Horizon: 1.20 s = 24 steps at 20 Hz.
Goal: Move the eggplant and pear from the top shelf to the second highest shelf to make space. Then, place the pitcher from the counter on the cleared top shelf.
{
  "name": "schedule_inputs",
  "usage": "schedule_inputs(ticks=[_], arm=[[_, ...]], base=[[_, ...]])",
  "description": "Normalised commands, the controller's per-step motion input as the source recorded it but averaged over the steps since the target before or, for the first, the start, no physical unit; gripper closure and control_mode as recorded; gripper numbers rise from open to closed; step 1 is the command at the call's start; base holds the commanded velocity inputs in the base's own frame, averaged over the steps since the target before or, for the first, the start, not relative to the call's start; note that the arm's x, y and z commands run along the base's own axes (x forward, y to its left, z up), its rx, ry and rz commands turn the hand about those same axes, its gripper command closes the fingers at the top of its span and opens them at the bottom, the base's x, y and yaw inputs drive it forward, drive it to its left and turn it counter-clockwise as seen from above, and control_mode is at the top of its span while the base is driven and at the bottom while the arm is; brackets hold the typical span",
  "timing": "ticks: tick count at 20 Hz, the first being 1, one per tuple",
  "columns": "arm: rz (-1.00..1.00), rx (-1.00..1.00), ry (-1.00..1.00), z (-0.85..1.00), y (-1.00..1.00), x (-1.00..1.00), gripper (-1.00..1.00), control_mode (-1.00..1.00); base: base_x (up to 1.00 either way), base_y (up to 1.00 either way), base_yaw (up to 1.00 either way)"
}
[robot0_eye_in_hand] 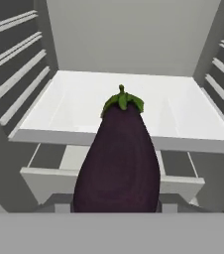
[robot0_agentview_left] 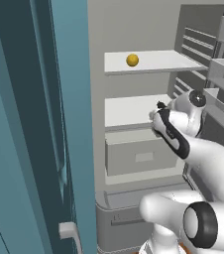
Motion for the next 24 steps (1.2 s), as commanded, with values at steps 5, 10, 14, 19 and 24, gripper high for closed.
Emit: schedule_inputs(ticks=[5, 10, 14, 19, 24], arm=[[0.0, 0.0, 0.08, -0.45, 0.0, 0.49, 1.0, -1.0], [0.0, 0.01, 0.08, -0.13, 0.0, 0.67, 1.0, -1.0], [0.0, 0.03, 0.01, -0.02, -0.02, 0.67, 1.0, -1.0], [0.01, 0.08, 0.0, -0.16, -0.18, 0.68, 1.0, -1.0], [0.04, 0.07, 0.0, -0.4, -0.19, 0.73, 1.0, -1.0]], base=[[0.0, 0.0, 0.0], [0.0, 0.0, 0.0], [0.0, 0.0, 0.0], [0.0, 0.0, 0.0], [0.0, 0.0, 0.0]])
